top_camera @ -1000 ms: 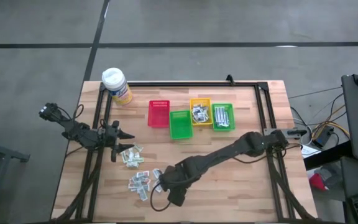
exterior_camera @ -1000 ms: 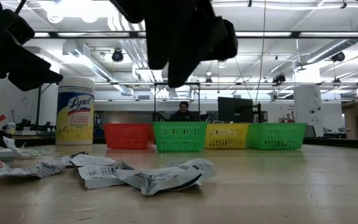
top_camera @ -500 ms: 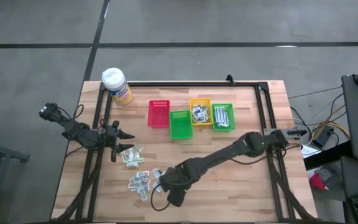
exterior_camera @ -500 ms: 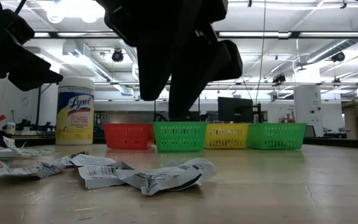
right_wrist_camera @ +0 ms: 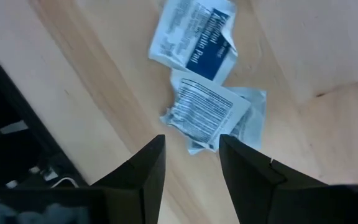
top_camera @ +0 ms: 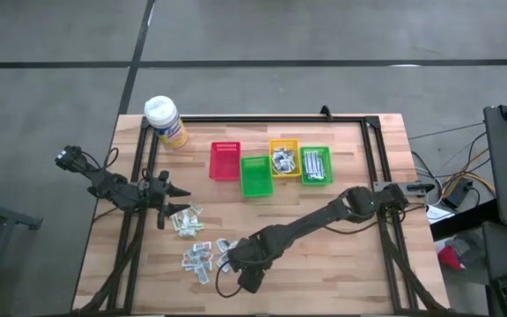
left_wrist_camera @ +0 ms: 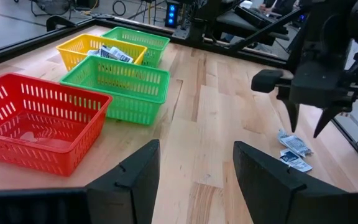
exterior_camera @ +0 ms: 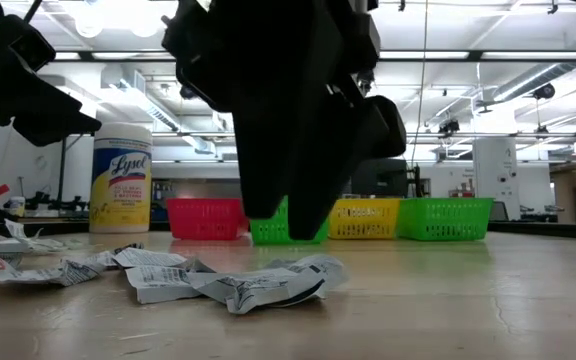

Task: Pick & Place First Aid Supplies
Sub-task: Put the alcohol pad into the yellow basket

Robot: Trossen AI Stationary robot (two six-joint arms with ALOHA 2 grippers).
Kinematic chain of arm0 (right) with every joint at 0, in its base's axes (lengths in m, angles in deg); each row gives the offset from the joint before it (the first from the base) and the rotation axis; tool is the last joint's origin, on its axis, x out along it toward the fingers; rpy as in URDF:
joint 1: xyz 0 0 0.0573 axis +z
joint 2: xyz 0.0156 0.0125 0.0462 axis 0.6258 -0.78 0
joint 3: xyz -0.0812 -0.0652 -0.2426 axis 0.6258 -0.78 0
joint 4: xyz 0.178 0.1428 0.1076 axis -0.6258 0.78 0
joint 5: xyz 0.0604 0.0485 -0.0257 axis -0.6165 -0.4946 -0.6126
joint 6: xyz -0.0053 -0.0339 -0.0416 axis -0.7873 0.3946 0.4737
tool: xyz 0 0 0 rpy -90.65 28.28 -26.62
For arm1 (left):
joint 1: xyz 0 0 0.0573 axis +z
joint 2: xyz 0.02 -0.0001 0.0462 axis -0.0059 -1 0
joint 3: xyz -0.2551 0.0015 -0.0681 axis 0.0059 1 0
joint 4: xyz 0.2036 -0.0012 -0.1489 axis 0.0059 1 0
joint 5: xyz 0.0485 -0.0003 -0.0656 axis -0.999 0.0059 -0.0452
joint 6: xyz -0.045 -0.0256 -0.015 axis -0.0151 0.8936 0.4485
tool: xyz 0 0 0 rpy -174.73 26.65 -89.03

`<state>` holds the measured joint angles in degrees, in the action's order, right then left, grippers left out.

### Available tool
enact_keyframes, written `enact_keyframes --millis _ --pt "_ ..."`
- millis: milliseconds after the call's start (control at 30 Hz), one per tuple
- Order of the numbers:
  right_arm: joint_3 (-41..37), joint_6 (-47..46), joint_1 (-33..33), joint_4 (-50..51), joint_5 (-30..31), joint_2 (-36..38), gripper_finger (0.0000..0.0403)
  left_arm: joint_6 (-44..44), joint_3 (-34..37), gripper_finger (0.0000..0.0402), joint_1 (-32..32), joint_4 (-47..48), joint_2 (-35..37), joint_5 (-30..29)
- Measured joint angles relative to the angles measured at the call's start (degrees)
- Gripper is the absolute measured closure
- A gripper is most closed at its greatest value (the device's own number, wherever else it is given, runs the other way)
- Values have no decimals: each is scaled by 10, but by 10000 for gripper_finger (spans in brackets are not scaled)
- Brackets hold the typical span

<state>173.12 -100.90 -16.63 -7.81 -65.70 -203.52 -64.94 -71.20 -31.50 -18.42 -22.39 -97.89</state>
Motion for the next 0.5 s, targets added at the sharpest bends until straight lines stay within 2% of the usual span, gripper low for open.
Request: enact_keyframes --millis 233,500 --pt "-11 0 0 -10 0 0 250 0 0 204 0 0 0 0" --pt "-39 -6 0 -27 0 0 265 0 0 204 0 0 0 0"
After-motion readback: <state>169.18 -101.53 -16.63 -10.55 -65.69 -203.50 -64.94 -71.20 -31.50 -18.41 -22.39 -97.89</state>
